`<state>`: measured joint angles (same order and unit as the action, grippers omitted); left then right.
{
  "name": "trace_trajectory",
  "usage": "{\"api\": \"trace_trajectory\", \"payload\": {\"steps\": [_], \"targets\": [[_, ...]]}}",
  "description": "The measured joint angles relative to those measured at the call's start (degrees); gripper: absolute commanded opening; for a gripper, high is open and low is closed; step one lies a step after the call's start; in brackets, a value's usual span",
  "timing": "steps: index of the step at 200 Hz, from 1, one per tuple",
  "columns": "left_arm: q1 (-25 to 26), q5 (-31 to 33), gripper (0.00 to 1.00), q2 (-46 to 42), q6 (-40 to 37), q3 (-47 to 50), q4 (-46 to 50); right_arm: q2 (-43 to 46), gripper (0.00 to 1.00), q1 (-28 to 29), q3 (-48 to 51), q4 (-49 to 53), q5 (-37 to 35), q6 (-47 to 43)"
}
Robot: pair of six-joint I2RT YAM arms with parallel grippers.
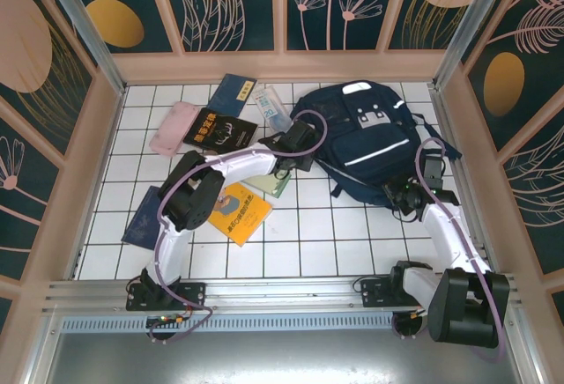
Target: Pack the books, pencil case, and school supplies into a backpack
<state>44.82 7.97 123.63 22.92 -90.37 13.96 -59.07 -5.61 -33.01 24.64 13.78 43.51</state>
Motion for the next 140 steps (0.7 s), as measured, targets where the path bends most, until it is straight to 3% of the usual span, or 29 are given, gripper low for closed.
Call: {"api": "trace_trajectory", "payload": {"steps": [42, 102, 140], "targets": [[-0.6, 0.3, 0.00, 3.5, 0.0, -6.1, 3.0, 3.1, 0.00, 2.8, 1.6, -1.4, 2.4, 0.8], [-3.0, 1.5, 0.00, 14.3, -0.5, -22.4, 8.7, 2.8, 0.00, 26.7, 6.7, -12.5, -0.5, 12.2], [-3.6, 1.3, 0.00, 18.7, -1.4, -30.4, 10.8, -6.9, 0.00, 34.4, 2.8, -17.3, -2.4, 15.2]]}}
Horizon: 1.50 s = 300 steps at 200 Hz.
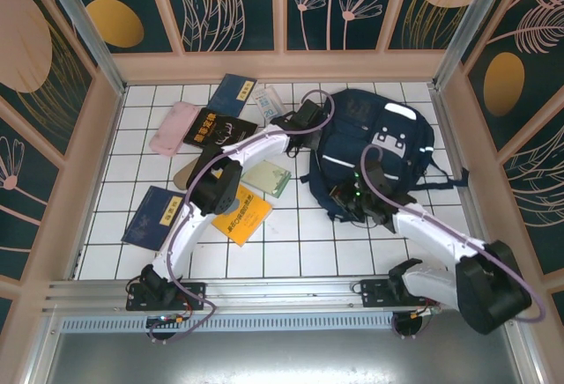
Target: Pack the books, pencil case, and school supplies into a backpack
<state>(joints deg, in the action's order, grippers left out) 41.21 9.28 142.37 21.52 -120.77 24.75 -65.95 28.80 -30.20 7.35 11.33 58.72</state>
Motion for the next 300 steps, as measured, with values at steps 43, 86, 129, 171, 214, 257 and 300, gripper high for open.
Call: {"api": "trace_trajectory", "payload": {"steps": [43, 86, 129, 171, 214, 257, 300], "targets": [[-1.7, -2.4, 0.00, 2.7, -0.5, -4.2, -1.0, -12.1, 0.00, 5.2, -8.5, -3.1, -1.4, 0.4], [-3.0, -4.5, 0.06, 2.9, -0.3, -5.0, -2.5, -18.1, 0.00, 5.5, -11.7, -4.6, -1.2, 0.1], [-5.1, -5.8, 0.55, 1.7, -0.2, -3.4, -4.0, -21.9, 0.13, 4.9, -15.6, -3.7, -0.6, -2.4], [-5.8, -4.8, 0.82, -9.4, -0.1, 7.2, -5.1, -22.4, 0.49, 3.7, -19.1, -1.0, 0.8, -7.6], [-6.6, -3.0, 0.99, -26.2, 1.7, 19.8, -8.4, -22.4, 0.65, 3.5, -23.1, 2.2, 0.2, -12.5], [-8.8, 4.4, 0.98, -41.4, 5.9, 36.5, -10.0, -22.4, 0.82, 3.5, -26.6, 4.8, 0.0, -18.1], [-8.8, 14.3, 0.99, -55.4, 13.6, 50.1, -5.3, -22.4, 0.77, 3.7, -29.7, 4.4, 0.1, -23.1]]}}
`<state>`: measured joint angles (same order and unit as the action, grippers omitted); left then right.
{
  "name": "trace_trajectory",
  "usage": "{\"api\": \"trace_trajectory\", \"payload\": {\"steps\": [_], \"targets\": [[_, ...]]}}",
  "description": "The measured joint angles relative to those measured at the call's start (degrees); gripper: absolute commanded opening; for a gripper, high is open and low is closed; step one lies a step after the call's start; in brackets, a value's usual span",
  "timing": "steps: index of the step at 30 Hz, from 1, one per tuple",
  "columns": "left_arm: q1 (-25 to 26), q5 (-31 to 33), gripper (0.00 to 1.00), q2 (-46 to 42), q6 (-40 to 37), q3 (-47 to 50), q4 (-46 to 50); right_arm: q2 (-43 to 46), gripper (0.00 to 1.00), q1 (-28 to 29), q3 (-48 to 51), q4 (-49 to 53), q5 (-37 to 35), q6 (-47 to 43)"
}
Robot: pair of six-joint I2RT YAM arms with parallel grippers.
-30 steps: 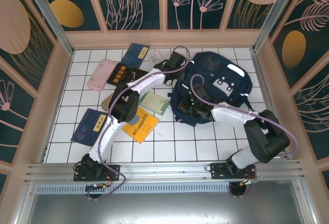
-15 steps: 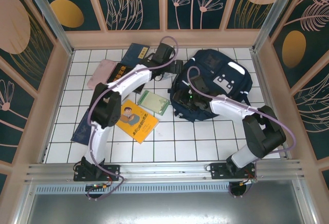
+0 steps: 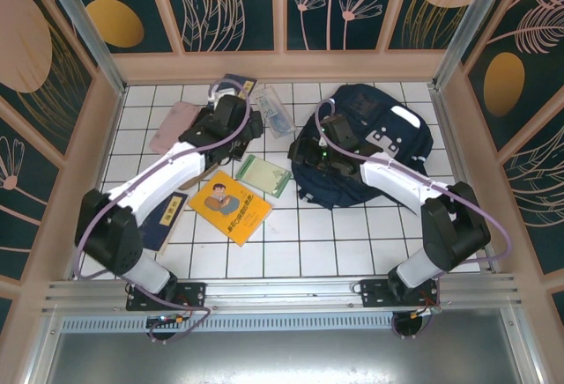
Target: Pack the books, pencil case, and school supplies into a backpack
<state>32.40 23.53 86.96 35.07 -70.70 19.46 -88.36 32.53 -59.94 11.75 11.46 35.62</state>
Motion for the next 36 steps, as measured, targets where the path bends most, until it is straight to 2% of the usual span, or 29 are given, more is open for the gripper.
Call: {"api": "trace_trajectory", "payload": {"steps": [6, 11, 14, 16, 19, 26, 28, 31, 36], "targets": [[0.0, 2.3, 0.99, -13.3, 11.0, 13.7, 3.2, -2.7, 0.64, 2.5, -3.8, -1.9, 1.5, -4.3], [0.0, 0.0, 0.99, -20.8, 20.6, 25.4, 4.2, -8.4, 0.59, 6.4, -7.7, -3.0, 2.7, -7.5], [0.0, -1.3, 0.98, -25.5, 25.8, 31.5, 4.9, -11.9, 0.48, 9.1, -9.8, -3.3, 3.5, -9.6], [0.0, -2.3, 0.95, -29.0, 29.0, 35.6, 4.8, -14.3, 0.43, 10.8, -11.3, -3.4, 3.7, -10.7], [0.0, -3.7, 0.91, -32.3, 32.2, 39.8, 5.3, -17.5, 0.41, 12.9, -12.6, -4.0, 4.0, -12.0], [0.0, -5.6, 0.84, -32.8, 35.4, 41.2, 4.4, -18.9, 0.39, 14.0, -13.0, -3.8, 4.3, -13.3], [0.0, -8.3, 0.82, -34.4, 35.6, 45.9, 0.1, -22.2, 0.38, 14.9, -15.8, -4.2, 3.9, -14.5], [0.0, -11.6, 0.81, -34.5, 36.0, 51.6, -0.2, -27.1, 0.38, 17.2, -17.2, -4.8, 4.0, -15.6], [-0.1, -13.2, 0.82, -34.6, 35.8, 53.2, -2.5, -30.3, 0.38, 19.7, -17.2, -3.2, 3.6, -16.5]]}}
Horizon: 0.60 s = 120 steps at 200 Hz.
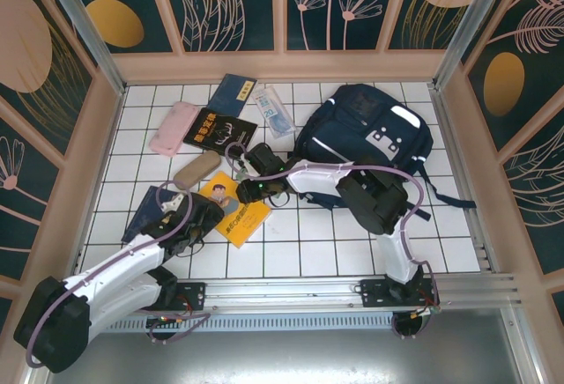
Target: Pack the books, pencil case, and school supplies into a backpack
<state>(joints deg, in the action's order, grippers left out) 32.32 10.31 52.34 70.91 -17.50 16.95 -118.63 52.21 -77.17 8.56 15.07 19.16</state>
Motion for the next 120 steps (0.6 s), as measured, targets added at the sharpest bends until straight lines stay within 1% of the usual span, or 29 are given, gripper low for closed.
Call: {"api": "trace_trajectory", "payload": {"steps": [46, 90, 111, 120], "targets": [[0.0, -1.9, 0.81, 1.6, -1.9, 0.2, -3.4, 0.0, 0.39, 0.0, -0.5, 0.5, -0.8, -0.7], [0.0, -1.4, 0.79, 5.8, -2.8, -0.9, -4.1, 0.0, 0.39, 0.1, -0.6, 1.3, -5.5, -0.6], [0.0, -1.3, 0.76, 6.8, -3.0, -1.3, -4.0, 0.0, 0.37, 0.1, -0.6, 1.2, -6.3, -0.6], [0.0, -1.3, 0.74, 7.0, -3.2, -1.3, -3.9, 0.0, 0.34, 0.1, -0.6, 1.1, -6.1, -0.6]]}}
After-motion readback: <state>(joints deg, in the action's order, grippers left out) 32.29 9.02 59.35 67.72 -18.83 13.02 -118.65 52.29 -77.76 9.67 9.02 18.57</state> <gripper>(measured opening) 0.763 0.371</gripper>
